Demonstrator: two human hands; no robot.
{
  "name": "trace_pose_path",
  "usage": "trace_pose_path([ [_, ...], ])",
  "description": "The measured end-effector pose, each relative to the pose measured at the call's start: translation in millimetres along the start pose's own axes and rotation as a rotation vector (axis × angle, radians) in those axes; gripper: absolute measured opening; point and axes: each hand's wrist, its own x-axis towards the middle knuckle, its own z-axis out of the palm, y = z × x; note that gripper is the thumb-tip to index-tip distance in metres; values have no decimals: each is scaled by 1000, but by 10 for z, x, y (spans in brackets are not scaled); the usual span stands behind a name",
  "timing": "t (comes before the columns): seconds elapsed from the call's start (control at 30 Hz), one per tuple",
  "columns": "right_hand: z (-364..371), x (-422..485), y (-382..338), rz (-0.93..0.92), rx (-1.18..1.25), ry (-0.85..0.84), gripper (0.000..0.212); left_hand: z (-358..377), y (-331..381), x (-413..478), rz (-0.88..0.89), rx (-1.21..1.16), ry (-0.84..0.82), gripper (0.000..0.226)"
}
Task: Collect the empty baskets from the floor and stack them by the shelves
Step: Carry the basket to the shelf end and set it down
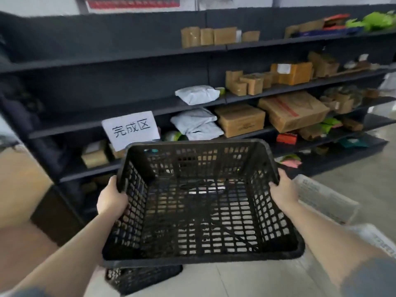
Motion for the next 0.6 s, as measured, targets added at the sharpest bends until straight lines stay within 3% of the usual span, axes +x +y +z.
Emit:
trace_pose_path([
  [0.17, 1163, -250, -975, -118, -24, -163, 52, -766, -1287, 244, -148, -22, 106, 51],
  [0.33, 2234, -416, -1533, -199, -20, -289, 52, -1147, -2119, 516, -254, 10, 172, 32],
  [0.6, 3677, 219, -1722, -176, -97, -430, 54, -563, -2724, 1490, -342, 24, 190, 34],
])
